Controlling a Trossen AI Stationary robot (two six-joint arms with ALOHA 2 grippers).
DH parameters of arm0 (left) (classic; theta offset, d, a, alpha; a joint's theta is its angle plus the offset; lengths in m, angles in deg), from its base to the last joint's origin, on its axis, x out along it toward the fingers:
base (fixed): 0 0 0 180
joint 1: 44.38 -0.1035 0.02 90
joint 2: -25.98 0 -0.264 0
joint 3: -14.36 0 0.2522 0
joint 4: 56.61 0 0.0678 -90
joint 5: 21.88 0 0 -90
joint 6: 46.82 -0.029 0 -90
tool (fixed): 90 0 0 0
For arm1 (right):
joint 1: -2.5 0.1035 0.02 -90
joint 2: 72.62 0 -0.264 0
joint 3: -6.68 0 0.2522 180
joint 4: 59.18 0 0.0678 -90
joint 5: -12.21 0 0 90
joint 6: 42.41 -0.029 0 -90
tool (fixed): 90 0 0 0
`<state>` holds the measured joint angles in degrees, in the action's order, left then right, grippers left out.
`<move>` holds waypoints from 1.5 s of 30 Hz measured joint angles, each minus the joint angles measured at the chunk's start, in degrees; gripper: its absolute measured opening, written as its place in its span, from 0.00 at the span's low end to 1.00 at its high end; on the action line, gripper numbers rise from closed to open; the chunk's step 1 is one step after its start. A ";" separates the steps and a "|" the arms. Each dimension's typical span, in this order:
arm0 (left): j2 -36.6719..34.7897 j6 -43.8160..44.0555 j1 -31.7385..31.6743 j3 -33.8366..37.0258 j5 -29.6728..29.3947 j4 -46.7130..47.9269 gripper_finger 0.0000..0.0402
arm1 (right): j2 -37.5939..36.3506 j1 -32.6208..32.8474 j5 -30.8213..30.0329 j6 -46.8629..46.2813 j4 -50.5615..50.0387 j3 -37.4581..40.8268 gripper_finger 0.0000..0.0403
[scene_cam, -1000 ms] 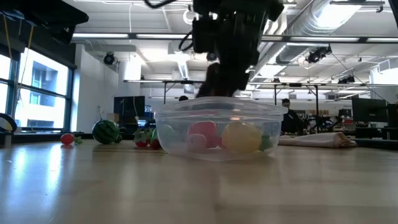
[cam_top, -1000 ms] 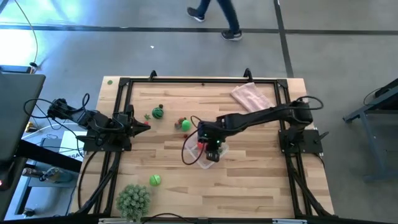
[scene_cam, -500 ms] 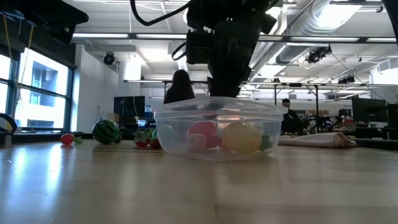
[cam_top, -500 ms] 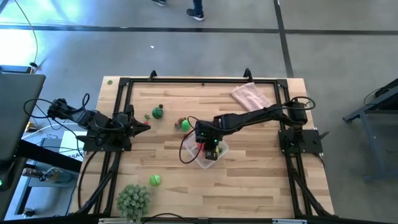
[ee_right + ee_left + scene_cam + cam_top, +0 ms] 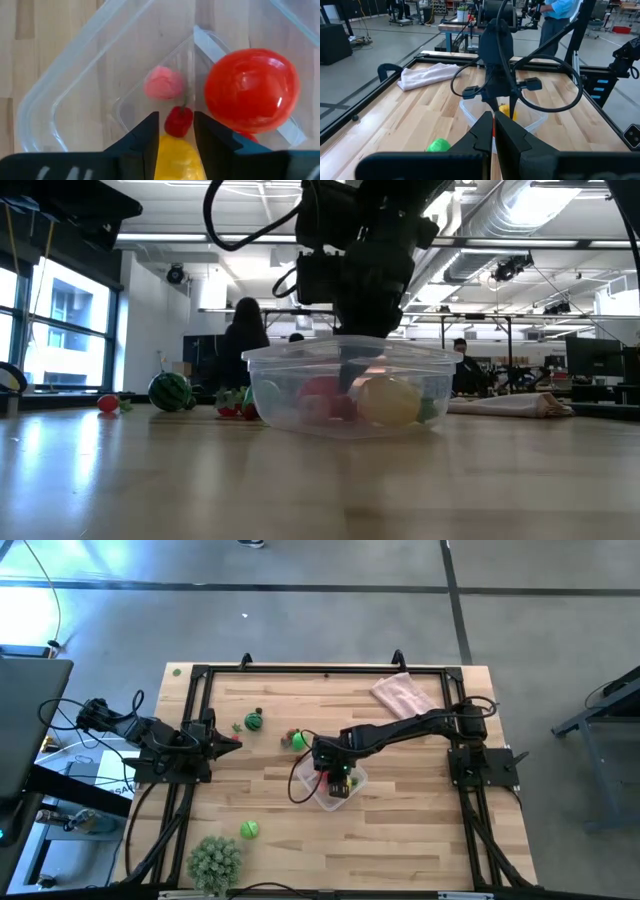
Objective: Pick and placing Produce into tupperware
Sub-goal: Put the blueberry into the transparent container
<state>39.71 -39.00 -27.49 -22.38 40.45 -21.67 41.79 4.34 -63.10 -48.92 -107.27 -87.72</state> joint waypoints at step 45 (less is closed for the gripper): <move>-0.01 0.01 0.00 0.00 0.02 0.00 0.02 | -27.19 -19.50 -19.86 -8.28 -2.93 -0.06 0.29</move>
<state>39.71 -38.99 -27.49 -22.38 40.46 -21.67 14.60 -15.16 -82.97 -57.21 -110.20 -87.79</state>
